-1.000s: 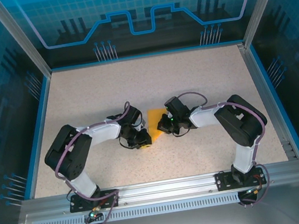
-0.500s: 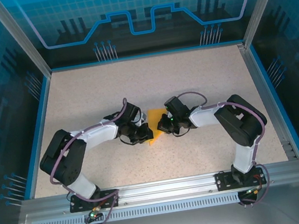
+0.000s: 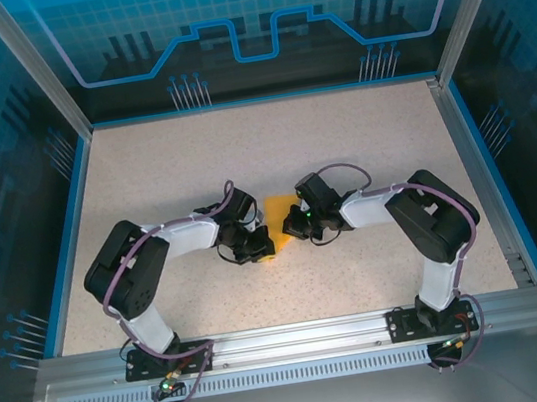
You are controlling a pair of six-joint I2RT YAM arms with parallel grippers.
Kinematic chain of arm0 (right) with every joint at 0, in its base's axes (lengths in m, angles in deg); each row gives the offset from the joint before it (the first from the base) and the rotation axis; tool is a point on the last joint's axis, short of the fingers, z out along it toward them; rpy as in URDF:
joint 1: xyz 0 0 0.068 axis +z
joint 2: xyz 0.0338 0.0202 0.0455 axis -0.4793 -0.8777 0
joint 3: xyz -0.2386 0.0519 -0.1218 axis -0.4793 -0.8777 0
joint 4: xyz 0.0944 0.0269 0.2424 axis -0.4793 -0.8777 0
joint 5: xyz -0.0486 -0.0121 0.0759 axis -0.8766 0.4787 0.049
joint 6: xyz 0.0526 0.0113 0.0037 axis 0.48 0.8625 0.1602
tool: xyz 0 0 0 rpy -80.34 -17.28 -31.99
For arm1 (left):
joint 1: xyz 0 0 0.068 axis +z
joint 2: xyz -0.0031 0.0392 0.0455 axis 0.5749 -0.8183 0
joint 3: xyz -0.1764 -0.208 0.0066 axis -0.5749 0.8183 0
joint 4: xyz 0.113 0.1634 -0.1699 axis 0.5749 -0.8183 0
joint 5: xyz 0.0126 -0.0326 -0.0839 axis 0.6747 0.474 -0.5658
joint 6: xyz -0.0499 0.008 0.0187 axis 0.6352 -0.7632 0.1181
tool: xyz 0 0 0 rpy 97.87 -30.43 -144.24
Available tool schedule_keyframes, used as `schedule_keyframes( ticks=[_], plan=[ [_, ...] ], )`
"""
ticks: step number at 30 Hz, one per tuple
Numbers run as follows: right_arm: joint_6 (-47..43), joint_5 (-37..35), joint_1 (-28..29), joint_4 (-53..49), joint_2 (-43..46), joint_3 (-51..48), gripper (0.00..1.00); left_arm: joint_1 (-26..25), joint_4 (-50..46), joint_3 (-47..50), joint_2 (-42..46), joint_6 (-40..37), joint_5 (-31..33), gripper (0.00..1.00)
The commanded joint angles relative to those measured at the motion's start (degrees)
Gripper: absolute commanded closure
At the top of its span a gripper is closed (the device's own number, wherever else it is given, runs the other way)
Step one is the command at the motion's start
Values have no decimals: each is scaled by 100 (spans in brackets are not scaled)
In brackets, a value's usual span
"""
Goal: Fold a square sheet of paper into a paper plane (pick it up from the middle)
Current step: Third fold the triangle at the center of the table.
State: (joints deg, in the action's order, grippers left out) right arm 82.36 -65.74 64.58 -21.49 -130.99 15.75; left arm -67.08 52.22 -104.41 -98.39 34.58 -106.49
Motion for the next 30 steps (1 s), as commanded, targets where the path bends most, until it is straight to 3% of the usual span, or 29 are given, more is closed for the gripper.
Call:
schedule_keyframes(
  ticks=[1,5,14,24,30],
  plan=[
    [-529,-261,5,-236,335,-110,98,29,-246,135,-157,-64,410,97],
    [-836,-306,311,-283,577,-85,98,26,-243,180,-176,-67,447,100],
    [-630,-167,751,15,189,-128,98,31,-198,283,-102,-27,443,100],
    [-496,-206,778,-40,-26,-223,98,37,-153,309,-28,32,434,100],
    [-527,-417,511,-75,42,-453,98,44,-206,326,-33,46,482,100]
  ],
)
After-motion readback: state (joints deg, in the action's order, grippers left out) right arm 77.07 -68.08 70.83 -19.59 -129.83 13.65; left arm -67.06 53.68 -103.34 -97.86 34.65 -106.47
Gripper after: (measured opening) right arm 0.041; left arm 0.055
